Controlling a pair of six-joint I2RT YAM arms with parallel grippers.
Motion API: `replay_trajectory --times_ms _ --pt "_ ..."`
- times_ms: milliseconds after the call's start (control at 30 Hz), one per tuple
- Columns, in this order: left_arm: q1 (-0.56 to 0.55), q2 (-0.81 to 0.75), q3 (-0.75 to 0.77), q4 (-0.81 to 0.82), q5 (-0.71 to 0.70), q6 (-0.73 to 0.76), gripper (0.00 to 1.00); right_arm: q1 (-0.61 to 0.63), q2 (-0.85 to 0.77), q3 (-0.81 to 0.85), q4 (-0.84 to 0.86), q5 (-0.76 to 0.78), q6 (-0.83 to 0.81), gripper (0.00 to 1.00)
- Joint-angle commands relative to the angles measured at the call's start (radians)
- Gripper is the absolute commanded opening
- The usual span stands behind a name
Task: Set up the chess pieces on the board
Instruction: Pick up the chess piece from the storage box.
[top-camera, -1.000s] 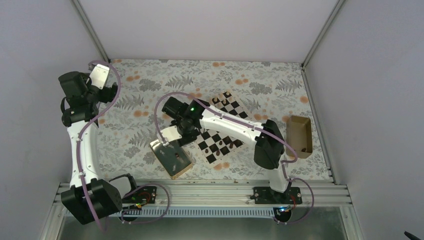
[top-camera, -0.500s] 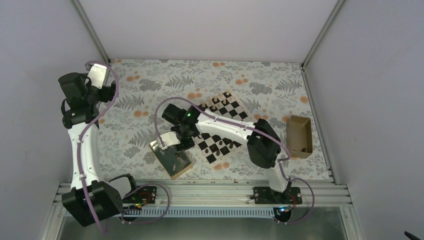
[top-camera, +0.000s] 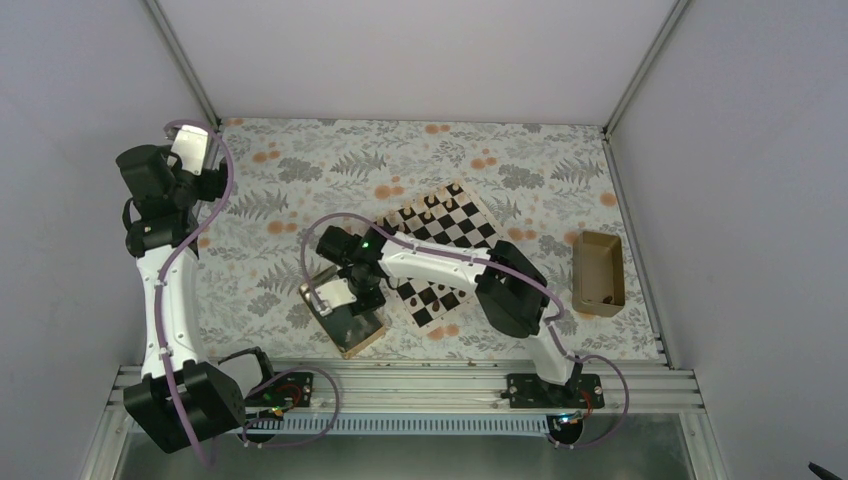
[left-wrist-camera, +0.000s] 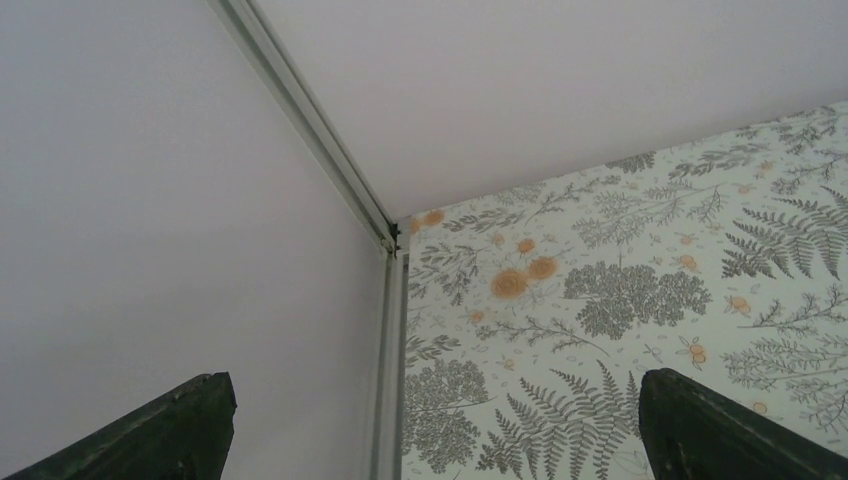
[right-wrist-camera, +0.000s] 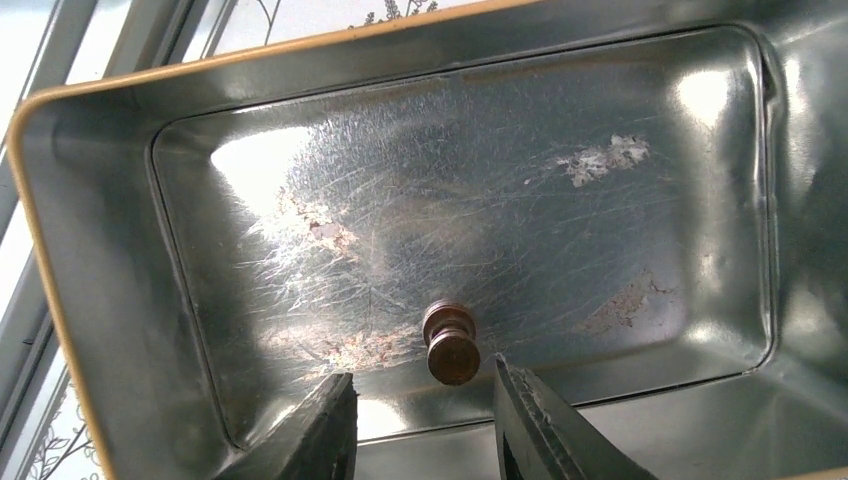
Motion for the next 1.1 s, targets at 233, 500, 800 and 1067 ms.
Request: replay_trajectory --times_ms 233,500,800,1067 --pt "0.006 -0.029 -0.032 0.057 -0.018 -0.051 1.0 0.027 0.047 -0.021 0.058 0.067 0.017 0.38" --pt "0.006 -0.041 -0.037 0.07 -0.008 -0.068 1.0 0.029 0.063 -0.026 0.072 0.091 0.023 0.3" --pt "0.006 -0.034 -0.04 0.078 0.004 -0.075 1.0 0.031 0.056 0.003 0.037 0.069 0.037 0.06" --pt "0.006 -0.039 -0.032 0.083 0.007 -0.093 1.0 0.031 -0.076 -0.092 0.155 0.104 0.076 0.04"
